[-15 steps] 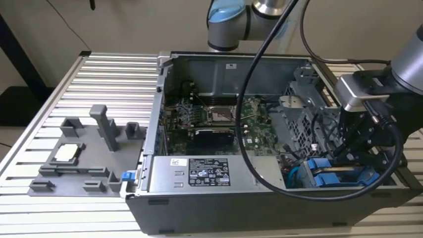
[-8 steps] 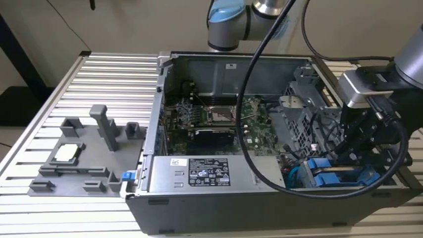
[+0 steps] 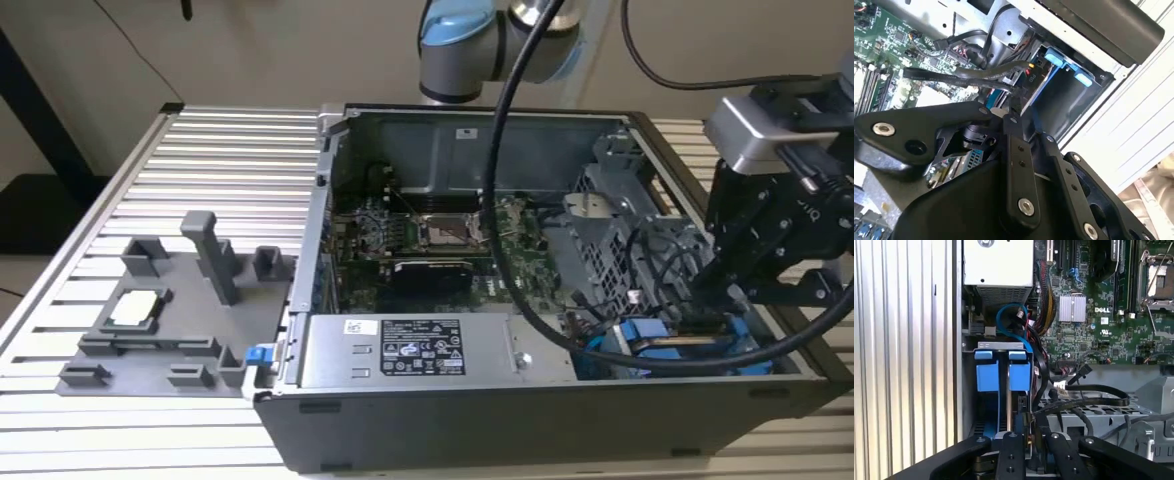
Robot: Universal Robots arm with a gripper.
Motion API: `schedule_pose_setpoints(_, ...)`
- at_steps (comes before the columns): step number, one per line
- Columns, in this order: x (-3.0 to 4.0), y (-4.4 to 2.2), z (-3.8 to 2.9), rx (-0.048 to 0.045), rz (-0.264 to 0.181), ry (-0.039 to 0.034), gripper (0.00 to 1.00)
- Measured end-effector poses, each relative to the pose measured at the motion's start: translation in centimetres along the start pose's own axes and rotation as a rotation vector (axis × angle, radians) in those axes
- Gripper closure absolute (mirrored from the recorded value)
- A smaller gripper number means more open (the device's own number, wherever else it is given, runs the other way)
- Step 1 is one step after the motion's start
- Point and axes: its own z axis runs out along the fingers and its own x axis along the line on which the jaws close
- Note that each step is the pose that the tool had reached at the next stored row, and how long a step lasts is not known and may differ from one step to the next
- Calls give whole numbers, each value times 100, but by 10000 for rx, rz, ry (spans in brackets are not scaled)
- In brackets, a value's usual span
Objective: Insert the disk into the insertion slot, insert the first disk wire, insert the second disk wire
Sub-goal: 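Insert the second disk wire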
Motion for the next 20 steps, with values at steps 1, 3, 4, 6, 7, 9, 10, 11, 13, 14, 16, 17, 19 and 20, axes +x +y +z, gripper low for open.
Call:
schedule_pose_setpoints(1,-4,-1,-48,0,-1,0,76)
schedule_pose_setpoints(3,-9,-1,-129,0,-1,0,76)
schedule_pose_setpoints(4,-12,-1,-167,0,-1,-1,76)
schedule_pose_setpoints(6,-16,-1,-209,0,0,2,76)
schedule_pose_setpoints(7,-15,-1,-208,0,0,2,76)
schedule_pose_setpoints(9,-15,-1,-209,0,-1,6,76)
schedule_pose_setpoints(10,-15,-1,-209,0,-1,7,76)
schedule_pose_setpoints(11,-15,-1,-210,0,-1,8,76)
schedule_pose_setpoints(13,-15,-1,-210,-13,0,10,76)
schedule_pose_setpoints(14,-15,-1,-210,-13,0,10,76)
schedule_pose_setpoints(16,-15,-1,-209,-13,0,8,76)
schedule_pose_setpoints(17,-15,-1,-209,-13,0,9,76)
schedule_pose_setpoints(19,-15,0,-209,-13,1,9,76)
schedule_pose_setpoints(20,-15,0,-209,-13,1,8,76)
